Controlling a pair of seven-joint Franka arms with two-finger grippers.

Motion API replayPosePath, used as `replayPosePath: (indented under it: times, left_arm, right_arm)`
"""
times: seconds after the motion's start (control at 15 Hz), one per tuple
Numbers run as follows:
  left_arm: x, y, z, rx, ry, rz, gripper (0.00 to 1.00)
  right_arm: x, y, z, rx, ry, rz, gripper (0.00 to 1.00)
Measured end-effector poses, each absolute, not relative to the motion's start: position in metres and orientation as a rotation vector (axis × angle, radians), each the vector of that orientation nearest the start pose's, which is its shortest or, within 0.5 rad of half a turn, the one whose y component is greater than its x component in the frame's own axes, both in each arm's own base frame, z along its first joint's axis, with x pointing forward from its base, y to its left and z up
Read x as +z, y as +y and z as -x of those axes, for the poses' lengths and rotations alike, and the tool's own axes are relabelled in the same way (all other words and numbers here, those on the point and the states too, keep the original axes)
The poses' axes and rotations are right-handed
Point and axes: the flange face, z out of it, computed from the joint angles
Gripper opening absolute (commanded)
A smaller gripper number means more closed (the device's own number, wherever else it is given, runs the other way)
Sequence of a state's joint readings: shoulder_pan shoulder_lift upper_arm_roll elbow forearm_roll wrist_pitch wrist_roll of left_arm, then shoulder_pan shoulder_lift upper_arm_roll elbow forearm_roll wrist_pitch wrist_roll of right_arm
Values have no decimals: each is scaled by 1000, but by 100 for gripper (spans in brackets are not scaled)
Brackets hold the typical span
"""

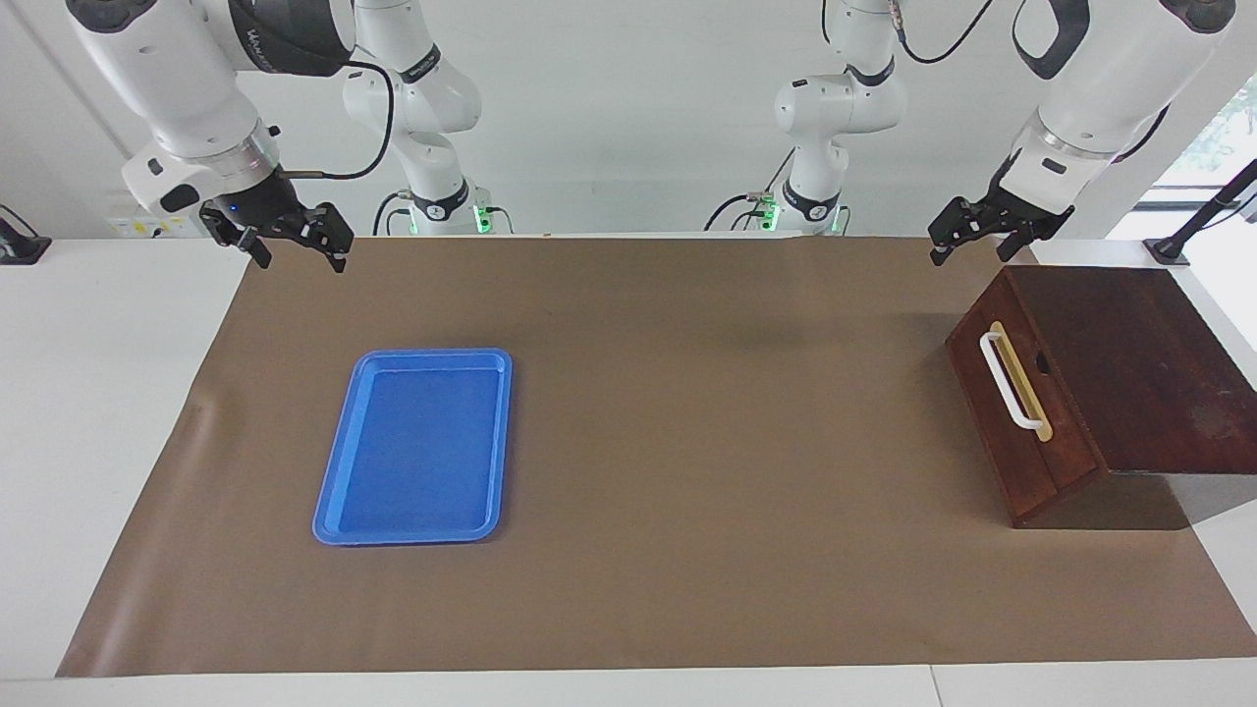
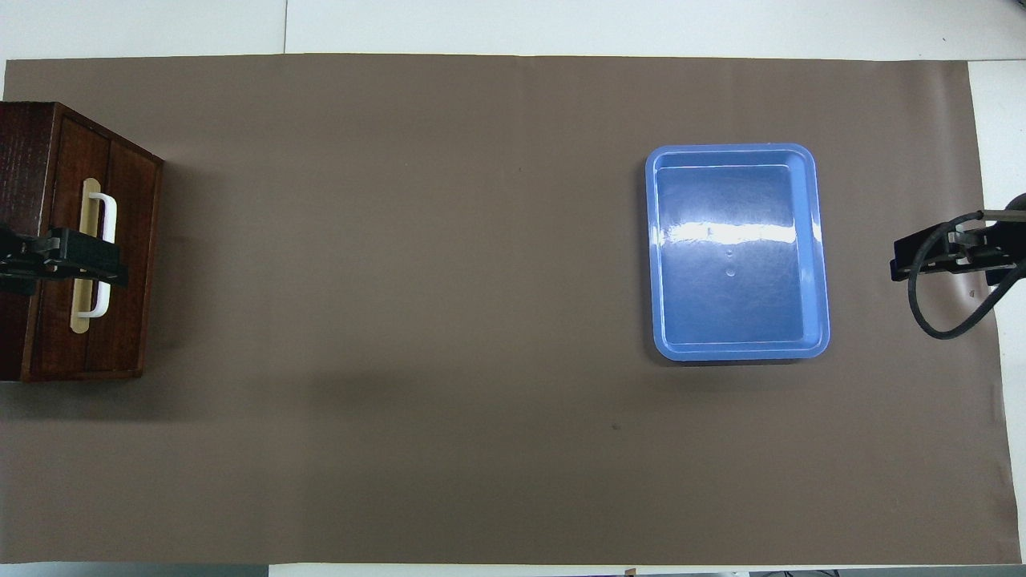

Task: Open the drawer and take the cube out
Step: 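Grasp the white drawer handle with the left gripper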

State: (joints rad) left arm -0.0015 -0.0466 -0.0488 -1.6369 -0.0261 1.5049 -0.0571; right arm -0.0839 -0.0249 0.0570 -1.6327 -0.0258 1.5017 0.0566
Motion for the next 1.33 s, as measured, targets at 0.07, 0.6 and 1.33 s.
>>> replayPosePath:
  times: [0.07, 0.6, 1.33]
  left_arm:
    - [613, -30, -531, 137, -10, 3158, 100]
    - [613, -33, -533, 119, -3, 3159, 100]
    - [499, -93, -573, 80, 292, 2864, 100]
  right_arm:
    - [603, -17, -537, 167, 133, 3163, 100]
    - [603, -15, -537, 167, 129, 3164, 100]
    - [603, -16, -537, 167, 131, 3163, 100]
